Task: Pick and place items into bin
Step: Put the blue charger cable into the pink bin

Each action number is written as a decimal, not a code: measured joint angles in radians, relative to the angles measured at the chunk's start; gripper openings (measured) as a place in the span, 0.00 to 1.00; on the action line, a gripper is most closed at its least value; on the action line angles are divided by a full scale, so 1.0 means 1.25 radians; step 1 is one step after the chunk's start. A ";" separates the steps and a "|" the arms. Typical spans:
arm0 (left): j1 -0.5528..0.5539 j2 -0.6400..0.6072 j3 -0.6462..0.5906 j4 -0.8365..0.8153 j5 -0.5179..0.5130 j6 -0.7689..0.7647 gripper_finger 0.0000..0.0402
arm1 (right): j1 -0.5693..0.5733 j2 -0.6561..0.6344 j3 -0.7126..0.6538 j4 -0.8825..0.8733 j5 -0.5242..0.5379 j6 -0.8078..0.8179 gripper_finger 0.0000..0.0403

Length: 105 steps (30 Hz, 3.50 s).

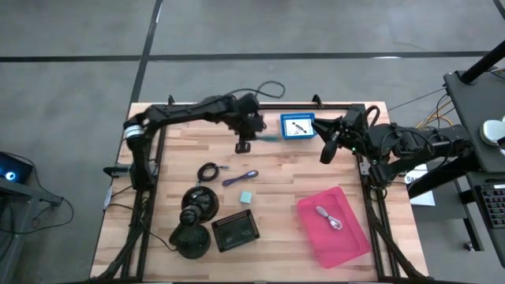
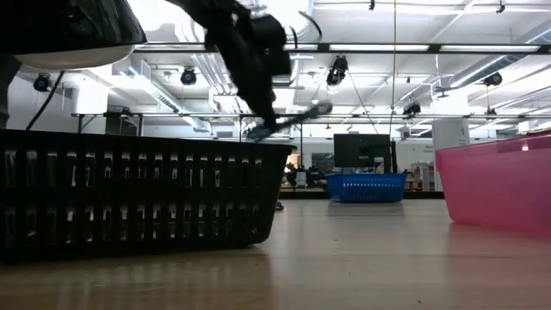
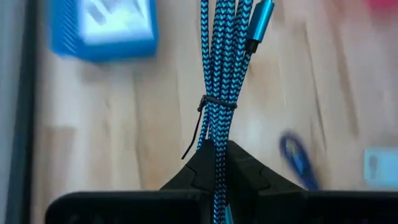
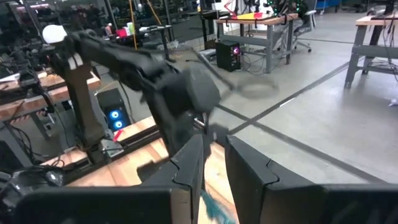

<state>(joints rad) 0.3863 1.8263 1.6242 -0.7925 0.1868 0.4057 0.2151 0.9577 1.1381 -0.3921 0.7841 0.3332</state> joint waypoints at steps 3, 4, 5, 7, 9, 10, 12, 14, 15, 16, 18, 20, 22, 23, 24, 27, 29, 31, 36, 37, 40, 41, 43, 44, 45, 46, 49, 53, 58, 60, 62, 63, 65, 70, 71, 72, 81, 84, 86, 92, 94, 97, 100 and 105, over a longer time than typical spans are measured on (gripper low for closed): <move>0.005 -0.050 -0.002 0.052 0.008 -0.041 0.01 | 0.000 0.000 0.000 0.000 0.000 -0.001 0.15; 0.008 -0.065 -0.002 0.068 0.014 -0.055 0.01 | 0.000 0.000 0.000 -0.001 0.000 -0.001 0.15; 0.009 -0.080 -0.003 0.081 0.020 -0.068 0.01 | 0.000 0.000 -0.001 -0.002 0.000 -0.001 0.15; 0.010 -0.106 -0.009 0.115 0.033 -0.097 0.01 | 0.000 0.000 -0.001 -0.001 0.001 -0.004 0.15; 0.009 -0.137 -0.018 0.162 0.042 -0.127 0.00 | 0.000 0.002 -0.001 0.001 0.000 -0.004 0.15; 0.009 -0.150 -0.022 0.178 0.046 -0.136 0.00 | 0.000 0.004 -0.001 0.004 0.001 -0.004 0.15; 0.009 -0.174 -0.023 0.229 0.064 -0.154 0.00 | 0.000 0.006 -0.001 0.004 0.001 -0.012 0.15; 0.009 -0.194 -0.025 0.251 0.100 -0.171 0.00 | 0.000 0.010 -0.001 0.006 0.001 -0.039 0.15; 0.010 -0.203 -0.025 0.273 0.115 -0.178 0.00 | 0.000 0.011 -0.001 0.006 0.001 -0.052 0.15; 0.011 -0.208 -0.027 0.289 0.129 -0.180 0.00 | 0.000 0.011 -0.001 0.005 0.000 -0.060 0.15; 0.016 -0.224 -0.040 0.314 0.145 -0.192 0.00 | 0.000 0.014 -0.001 0.006 0.001 -0.063 0.15; 0.025 -0.238 -0.062 0.363 0.160 -0.217 0.00 | 0.000 0.015 -0.001 0.006 0.000 -0.063 0.15; 0.036 -0.255 -0.092 0.417 0.201 -0.254 0.00 | 0.000 0.016 -0.001 0.006 0.000 -0.065 0.15; 0.043 -0.263 -0.111 0.453 0.230 -0.275 0.00 | 0.000 0.016 -0.001 0.007 0.000 -0.067 0.15; 0.047 -0.269 -0.129 0.492 0.259 -0.297 0.00 | 0.000 0.016 -0.001 0.007 0.000 -0.067 0.15; 0.053 -0.286 -0.192 0.603 0.326 -0.357 0.00 | 0.000 0.017 -0.001 0.007 0.000 -0.067 0.15; 0.055 -0.297 -0.234 0.671 0.348 -0.383 0.00 | 0.000 0.017 -0.001 0.007 0.000 -0.067 0.15; 0.056 -0.306 -0.277 0.743 0.368 -0.402 0.00 | 0.000 0.017 -0.001 0.007 0.000 -0.067 0.15; 0.056 -0.322 -0.385 0.948 0.402 -0.505 0.00 | 0.000 0.020 -0.001 0.008 -0.022 -0.067 0.22; 0.056 -0.323 -0.401 0.980 0.402 -0.527 0.00 | 0.000 0.023 -0.001 0.008 -0.023 -0.066 0.24; 0.056 -0.323 -0.439 1.046 0.402 -0.568 0.00 | 0.000 0.034 -0.002 0.008 -0.024 -0.064 0.33; 0.056 -0.323 -0.444 1.051 0.401 -0.572 0.00 | 0.000 0.040 -0.002 0.009 -0.023 -0.063 0.37; 0.056 -0.322 -0.450 1.054 0.399 -0.573 0.00 | -0.005 0.051 -0.002 0.017 -0.021 -0.060 0.43; 0.056 -0.322 -0.454 1.052 0.400 -0.573 0.00 | -0.009 0.057 -0.002 0.018 -0.021 -0.060 0.45; 0.056 -0.322 -0.456 1.053 0.400 -0.574 0.00 | -0.013 0.064 -0.002 0.026 -0.021 -0.059 0.48; 0.056 -0.321 -0.458 1.052 0.399 -0.574 0.00 | -0.018 0.072 -0.002 0.038 -0.021 -0.058 0.50; 0.056 -0.321 -0.459 1.053 0.399 -0.574 0.00 | -0.030 0.099 -0.002 0.072 -0.021 -0.062 0.54; 0.056 -0.321 -0.460 1.053 0.399 -0.574 0.00 | -0.046 0.129 -0.002 0.114 -0.020 -0.071 0.56; 0.056 -0.321 -0.463 1.053 0.398 -0.573 0.00 | -0.062 0.156 -0.002 0.161 -0.021 -0.086 0.57; 0.056 -0.321 -0.466 1.053 0.397 -0.573 0.00 | -0.071 0.164 -0.002 0.189 -0.021 -0.086 0.57; 0.056 -0.321 -0.468 1.053 0.397 -0.573 0.00 | -0.080 0.171 -0.002 0.208 -0.021 -0.087 0.57; 0.056 -0.321 -0.469 1.052 0.397 -0.572 0.00 | -0.084 0.176 -0.002 0.221 -0.022 -0.087 0.57; 0.056 -0.321 -0.469 1.053 0.398 -0.572 0.00 | -0.094 0.182 -0.002 0.232 -0.029 -0.087 0.57; 0.055 -0.321 -0.470 1.053 0.402 -0.571 0.00 | -0.133 0.193 -0.002 0.293 -0.194 -0.111 0.57; 0.055 -0.321 -0.470 1.053 0.403 -0.571 0.00 | -0.140 0.197 -0.002 0.309 -0.222 -0.122 0.57; 0.055 -0.321 -0.470 1.052 0.403 -0.571 0.00 | -0.146 0.199 -0.002 0.320 -0.235 -0.127 0.57; 0.055 -0.320 -0.477 1.052 0.409 -0.571 0.00 | -0.187 0.216 -0.002 0.348 -0.239 -0.158 0.57; 0.055 -0.319 -0.478 1.053 0.410 -0.571 0.00 | -0.199 0.218 -0.002 0.352 -0.263 -0.155 0.57; 0.055 -0.316 -0.477 1.053 0.411 -0.571 0.00 | -0.207 0.220 -0.002 0.352 -0.281 -0.151 0.57; 0.056 -0.314 -0.479 1.053 0.413 -0.570 0.00 | -0.223 0.241 -0.002 0.379 -0.299 -0.147 0.57; 0.056 -0.314 -0.479 1.051 0.414 -0.571 0.00 | -0.226 0.249 -0.002 0.388 -0.300 -0.147 0.57; 0.056 -0.314 -0.478 1.053 0.415 -0.570 0.00 | -0.228 0.266 -0.002 0.398 -0.302 -0.147 0.57; 0.056 -0.314 -0.478 1.053 0.415 -0.571 0.00 | -0.230 0.281 -0.002 0.410 -0.308 -0.147 0.57; 0.056 -0.314 -0.479 1.052 0.415 -0.571 0.00 | -0.236 0.300 -0.002 0.444 -0.388 -0.147 0.57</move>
<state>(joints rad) 0.4561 1.4334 1.0256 0.5228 0.7050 -0.3080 -0.0797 1.3325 1.1351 0.1633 0.2990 0.1489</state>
